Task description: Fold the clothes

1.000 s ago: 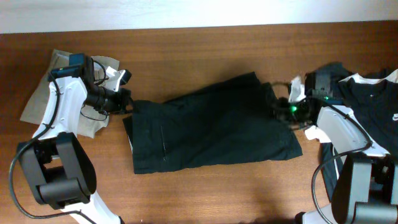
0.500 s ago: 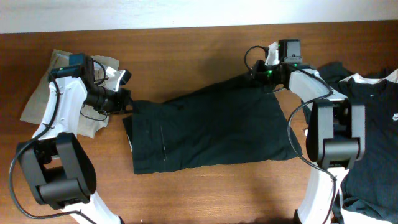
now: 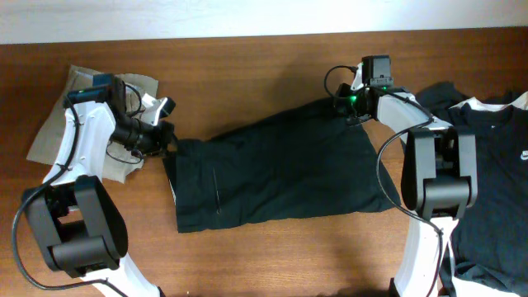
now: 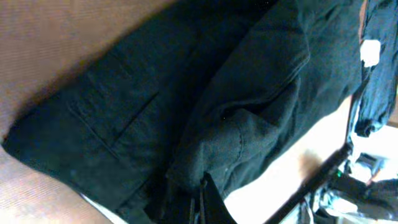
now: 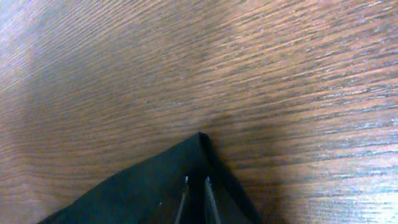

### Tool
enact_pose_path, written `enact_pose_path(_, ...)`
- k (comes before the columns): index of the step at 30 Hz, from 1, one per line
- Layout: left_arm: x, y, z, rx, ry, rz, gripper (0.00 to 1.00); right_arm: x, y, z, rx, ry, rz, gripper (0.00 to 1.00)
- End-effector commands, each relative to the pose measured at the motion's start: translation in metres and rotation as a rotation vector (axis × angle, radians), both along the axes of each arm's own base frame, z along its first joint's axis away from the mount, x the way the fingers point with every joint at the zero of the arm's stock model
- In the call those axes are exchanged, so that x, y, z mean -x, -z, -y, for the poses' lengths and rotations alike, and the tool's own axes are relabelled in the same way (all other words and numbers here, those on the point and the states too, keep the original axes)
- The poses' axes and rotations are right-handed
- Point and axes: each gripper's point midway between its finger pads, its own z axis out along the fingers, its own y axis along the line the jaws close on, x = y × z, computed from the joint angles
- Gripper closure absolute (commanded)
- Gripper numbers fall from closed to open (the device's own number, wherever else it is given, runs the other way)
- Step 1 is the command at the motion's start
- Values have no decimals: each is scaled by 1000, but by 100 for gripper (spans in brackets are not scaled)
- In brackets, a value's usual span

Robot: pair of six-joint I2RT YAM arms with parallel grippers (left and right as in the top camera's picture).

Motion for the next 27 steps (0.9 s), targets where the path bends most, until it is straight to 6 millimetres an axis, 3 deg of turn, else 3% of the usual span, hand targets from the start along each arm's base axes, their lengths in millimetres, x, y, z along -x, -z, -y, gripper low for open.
enact_pose_path(1, 16, -3, -13, -96, 0, -57, 100, 4, 19, 2, 19, 13, -45, 86)
enact_pose_path(3, 23, 5, -31, -192, -33, -107, 100, 7, 20, 2, 20, 13, -55, 86)
enact_pose_path(6, 13, 12, -63, -303, -111, -93, 100, 10, 22, 2, 20, 13, -71, 86)
enact_pose_path(8, 6, 13, -65, -310, -117, -64, 90, 10, 22, 2, 20, 13, -71, 86)
enact_pose_path(10, 8, 13, -63, -310, -108, -70, 67, 12, 23, 3, 19, 13, -79, 86)
enact_pose_path(11, 9, 13, -62, -309, -107, -75, 38, 14, 22, 2, 3, 9, -90, 83)
enact_pose_path(12, 10, 13, -62, -309, -107, -78, 1, 16, 18, 3, -31, 3, -96, 71)
enact_pose_path(13, 10, 13, -63, -308, -108, -78, 1, 17, 12, 4, -53, 2, -94, 62)
enact_pose_path(14, 10, 13, -62, -307, -108, -77, 1, 16, -9, 9, -99, -1, -69, 54)
enact_pose_path(16, 7, 8, -48, -227, -106, -64, 8, 18, -57, 28, -115, 12, -10, 50)
enact_pose_path(17, 2, 2, -30, -143, -83, -34, 34, 27, -86, 37, -108, 21, 6, 49)
enact_pose_path(18, 0, -2, -18, -99, -68, -21, 50, 39, -109, 41, -96, 14, 15, 49)
enact_pose_path(19, 0, -3, -5, -89, -38, -14, 69, 58, -133, 43, -78, -4, 13, 49)
enact_pose_path(20, 2, 0, 4, -128, 4, -15, 83, 80, -151, 40, -74, -16, -14, 50)
enact_pose_path(22, 10, 12, 9, -249, 75, -34, 99, 130, -155, 35, -88, -10, -176, 51)
enact_pose_path(24, 25, 34, 22, -267, 97, -80, 99, 170, -133, 33, -76, -50, -356, 54)
enact_pose_path(27, 51, 85, 0, -370, -13, -178, 100, 210, -91, 47, 10, -17, -527, 63)
